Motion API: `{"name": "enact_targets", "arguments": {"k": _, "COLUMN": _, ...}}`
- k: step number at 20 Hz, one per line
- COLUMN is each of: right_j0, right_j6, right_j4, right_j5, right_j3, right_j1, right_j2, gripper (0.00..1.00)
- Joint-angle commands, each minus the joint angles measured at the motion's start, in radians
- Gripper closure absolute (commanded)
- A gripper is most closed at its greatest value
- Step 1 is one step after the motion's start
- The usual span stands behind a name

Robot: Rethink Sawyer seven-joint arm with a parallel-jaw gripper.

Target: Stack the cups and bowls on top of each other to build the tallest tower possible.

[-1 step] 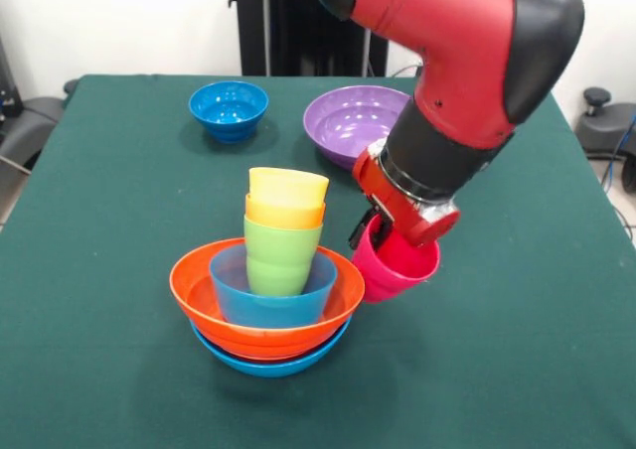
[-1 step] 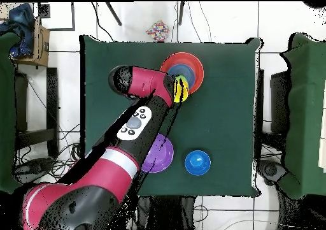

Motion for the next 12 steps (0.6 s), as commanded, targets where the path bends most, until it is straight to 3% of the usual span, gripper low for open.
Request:
{"name": "enact_targets", "arguments": {"k": 1, "right_j0": 0.011, "right_j6": 0.057, "right_j4": -0.012, "right_j5": -0.014, "right_j3": 0.115, "right_j1": -0.125, "right_j2": 0.152, "gripper": 1.0}}
{"name": "enact_targets", "arguments": {"k": 12, "right_j0": 0.009, "right_j6": 0.051, "right_j4": -0.018, "right_j5": 0.058, "right_j3": 0.166, "right_j1": -0.205, "right_j2": 0.171, "gripper": 1.0}}
